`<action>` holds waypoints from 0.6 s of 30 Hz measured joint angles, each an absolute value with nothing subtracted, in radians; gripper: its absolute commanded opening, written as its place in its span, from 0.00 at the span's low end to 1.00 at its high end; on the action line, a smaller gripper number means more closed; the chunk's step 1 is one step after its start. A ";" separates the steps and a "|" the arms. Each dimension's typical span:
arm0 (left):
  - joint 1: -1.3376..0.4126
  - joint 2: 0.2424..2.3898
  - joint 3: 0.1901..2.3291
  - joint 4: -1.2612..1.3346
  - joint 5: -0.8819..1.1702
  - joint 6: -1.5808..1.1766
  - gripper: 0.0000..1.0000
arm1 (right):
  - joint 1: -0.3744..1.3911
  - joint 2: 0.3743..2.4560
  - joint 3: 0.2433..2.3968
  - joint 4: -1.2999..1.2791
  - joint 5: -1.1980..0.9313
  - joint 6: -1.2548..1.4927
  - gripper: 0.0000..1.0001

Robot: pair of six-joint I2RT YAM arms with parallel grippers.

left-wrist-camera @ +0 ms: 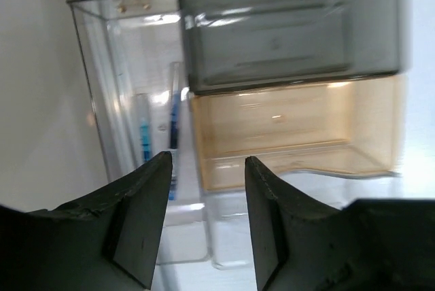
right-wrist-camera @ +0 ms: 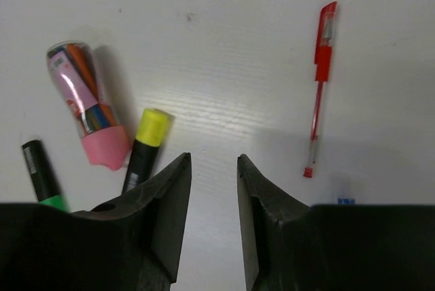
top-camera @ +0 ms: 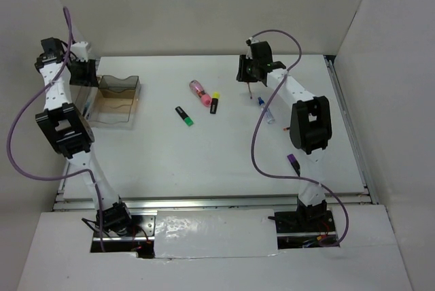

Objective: Sort the stationery into containers
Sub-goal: Place the pen in the storage box, then pick up the pen from the center of the board.

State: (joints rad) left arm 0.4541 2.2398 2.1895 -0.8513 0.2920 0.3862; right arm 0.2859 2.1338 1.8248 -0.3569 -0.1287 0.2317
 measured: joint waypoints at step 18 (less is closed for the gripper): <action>0.318 1.790 1.989 -0.779 0.580 0.195 0.59 | 0.287 2.349 2.032 -0.456 0.121 0.167 0.48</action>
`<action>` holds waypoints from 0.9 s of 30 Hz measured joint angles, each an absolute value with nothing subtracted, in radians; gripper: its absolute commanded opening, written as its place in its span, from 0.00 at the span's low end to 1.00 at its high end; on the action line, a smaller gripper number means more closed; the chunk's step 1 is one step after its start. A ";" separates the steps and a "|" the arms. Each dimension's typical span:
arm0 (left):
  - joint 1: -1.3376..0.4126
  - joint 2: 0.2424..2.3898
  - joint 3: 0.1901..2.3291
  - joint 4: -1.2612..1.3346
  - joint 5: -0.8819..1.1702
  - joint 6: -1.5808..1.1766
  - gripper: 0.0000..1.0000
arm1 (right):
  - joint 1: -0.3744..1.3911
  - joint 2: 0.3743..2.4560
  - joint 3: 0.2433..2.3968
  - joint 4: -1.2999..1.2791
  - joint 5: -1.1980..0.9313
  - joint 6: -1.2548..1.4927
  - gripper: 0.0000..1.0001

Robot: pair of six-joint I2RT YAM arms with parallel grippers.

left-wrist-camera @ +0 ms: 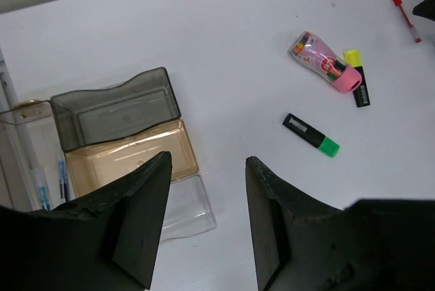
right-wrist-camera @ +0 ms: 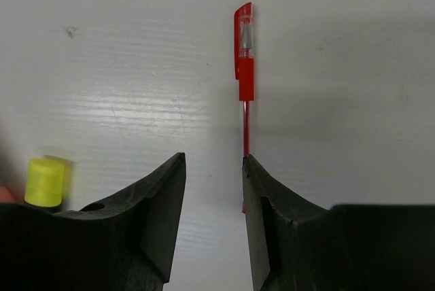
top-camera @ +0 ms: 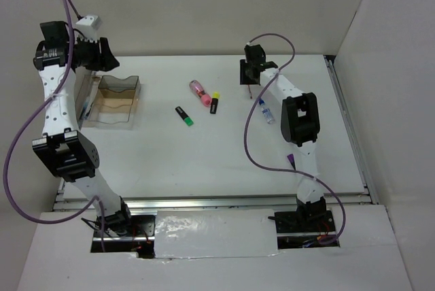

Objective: Sort the stationery into containers
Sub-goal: Pick up the pen from the center of the board.

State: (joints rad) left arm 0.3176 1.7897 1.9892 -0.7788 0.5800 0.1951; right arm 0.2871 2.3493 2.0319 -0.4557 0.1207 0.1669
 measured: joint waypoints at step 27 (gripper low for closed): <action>0.300 1.745 1.939 -0.806 0.610 0.094 0.59 | 0.270 2.483 2.189 -0.636 0.144 0.261 0.60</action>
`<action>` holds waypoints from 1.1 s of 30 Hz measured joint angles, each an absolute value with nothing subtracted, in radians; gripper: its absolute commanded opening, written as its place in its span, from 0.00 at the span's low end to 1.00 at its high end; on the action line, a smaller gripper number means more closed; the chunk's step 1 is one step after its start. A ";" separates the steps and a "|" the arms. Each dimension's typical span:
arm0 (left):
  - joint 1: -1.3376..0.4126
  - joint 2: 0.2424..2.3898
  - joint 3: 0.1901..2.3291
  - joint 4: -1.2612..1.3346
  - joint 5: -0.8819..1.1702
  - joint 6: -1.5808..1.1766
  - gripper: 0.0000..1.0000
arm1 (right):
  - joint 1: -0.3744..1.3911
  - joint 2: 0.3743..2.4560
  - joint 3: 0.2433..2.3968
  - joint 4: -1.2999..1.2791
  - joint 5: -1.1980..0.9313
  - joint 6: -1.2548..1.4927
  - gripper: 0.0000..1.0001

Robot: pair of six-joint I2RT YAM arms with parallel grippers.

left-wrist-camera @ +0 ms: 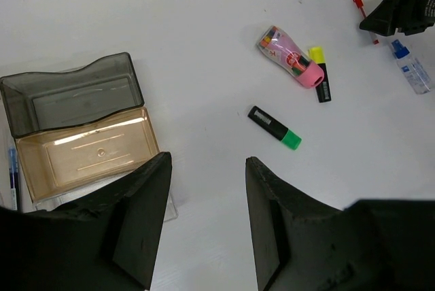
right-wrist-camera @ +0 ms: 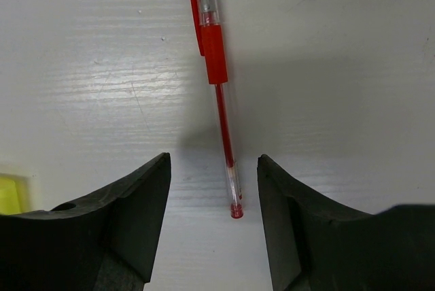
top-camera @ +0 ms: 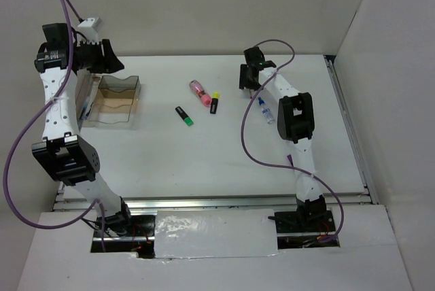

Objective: Sort the stationery into containers
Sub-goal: Pick up the pen from the center of the board.

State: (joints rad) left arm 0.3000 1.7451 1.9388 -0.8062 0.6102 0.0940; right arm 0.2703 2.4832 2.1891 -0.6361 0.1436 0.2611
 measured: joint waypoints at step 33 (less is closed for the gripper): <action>0.345 1.720 1.938 -0.915 0.715 0.063 0.65 | 0.262 2.442 2.085 -0.638 0.089 0.320 0.00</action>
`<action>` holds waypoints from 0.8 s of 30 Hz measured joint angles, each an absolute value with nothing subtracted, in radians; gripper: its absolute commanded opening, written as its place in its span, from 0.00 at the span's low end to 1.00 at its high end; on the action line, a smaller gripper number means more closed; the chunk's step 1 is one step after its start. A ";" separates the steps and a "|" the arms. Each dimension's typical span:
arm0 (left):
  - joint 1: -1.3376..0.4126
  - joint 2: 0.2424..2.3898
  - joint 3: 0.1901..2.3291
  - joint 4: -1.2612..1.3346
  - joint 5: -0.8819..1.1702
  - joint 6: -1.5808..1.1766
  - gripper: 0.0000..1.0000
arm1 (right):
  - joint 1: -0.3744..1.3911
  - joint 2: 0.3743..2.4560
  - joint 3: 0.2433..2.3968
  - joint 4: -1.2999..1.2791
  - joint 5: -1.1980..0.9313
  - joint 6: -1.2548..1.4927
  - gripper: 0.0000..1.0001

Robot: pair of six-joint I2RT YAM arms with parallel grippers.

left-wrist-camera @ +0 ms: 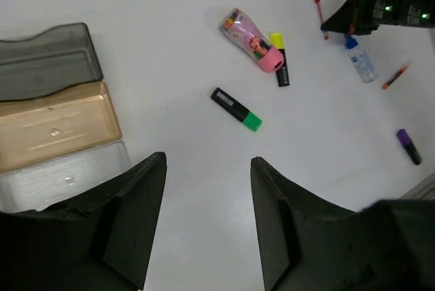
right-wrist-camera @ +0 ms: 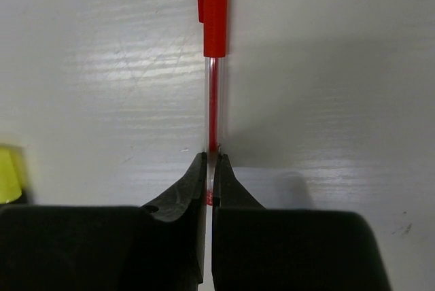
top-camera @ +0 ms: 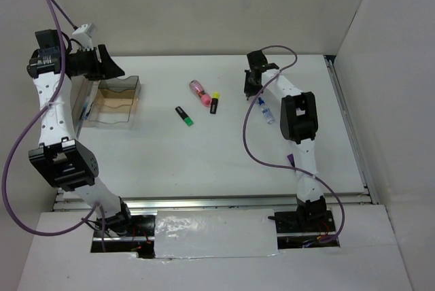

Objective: Sort the stationery into containers
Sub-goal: Pick up the pen from the center of the board.

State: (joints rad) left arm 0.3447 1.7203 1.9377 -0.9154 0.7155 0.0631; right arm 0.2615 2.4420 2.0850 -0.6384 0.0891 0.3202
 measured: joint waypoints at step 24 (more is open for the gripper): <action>0.001 1.096 0.713 0.602 0.984 -0.987 0.68 | 0.474 1.477 1.310 -0.299 -0.669 0.334 0.00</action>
